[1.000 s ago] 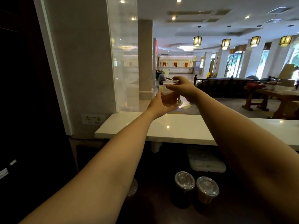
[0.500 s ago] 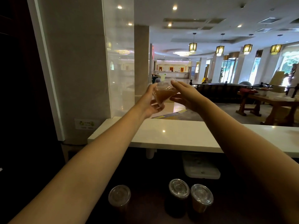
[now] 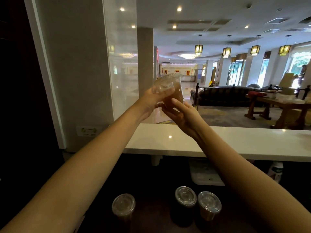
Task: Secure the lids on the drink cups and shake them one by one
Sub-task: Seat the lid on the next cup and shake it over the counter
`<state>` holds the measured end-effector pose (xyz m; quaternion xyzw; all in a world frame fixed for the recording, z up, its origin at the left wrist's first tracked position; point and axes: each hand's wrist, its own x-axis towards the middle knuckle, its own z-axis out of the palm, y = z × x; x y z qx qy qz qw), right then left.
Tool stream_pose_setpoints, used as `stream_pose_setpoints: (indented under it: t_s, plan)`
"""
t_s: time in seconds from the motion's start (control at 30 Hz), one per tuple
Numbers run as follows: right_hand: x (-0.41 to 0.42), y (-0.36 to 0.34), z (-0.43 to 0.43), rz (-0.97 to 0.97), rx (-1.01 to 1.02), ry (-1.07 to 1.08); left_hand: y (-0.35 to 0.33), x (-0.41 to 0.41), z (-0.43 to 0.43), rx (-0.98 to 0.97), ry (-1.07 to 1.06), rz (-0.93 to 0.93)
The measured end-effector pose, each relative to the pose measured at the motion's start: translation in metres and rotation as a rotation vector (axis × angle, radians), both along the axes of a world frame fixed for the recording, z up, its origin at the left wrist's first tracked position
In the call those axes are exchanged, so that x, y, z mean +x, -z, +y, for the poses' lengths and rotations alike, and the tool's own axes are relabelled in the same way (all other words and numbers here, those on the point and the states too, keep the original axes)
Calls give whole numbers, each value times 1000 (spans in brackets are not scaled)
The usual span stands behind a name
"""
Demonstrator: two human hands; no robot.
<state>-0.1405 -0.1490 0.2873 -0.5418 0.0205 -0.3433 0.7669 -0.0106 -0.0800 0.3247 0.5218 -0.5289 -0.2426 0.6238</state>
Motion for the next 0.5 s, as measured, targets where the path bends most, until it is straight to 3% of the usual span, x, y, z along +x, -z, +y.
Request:
stream_pose_setpoints:
  t_s: [0.13, 0.33, 0.5]
  plan:
    - [-14, 3, -11, 441, -394, 57, 12, 8, 13, 57, -14, 17]
    - [-25, -44, -21, 596, -672, 126, 33, 20, 32, 160, -126, -53]
    - [16, -64, 1, 1033, -1176, -22, 55, 15, 37, 236, -192, -153]
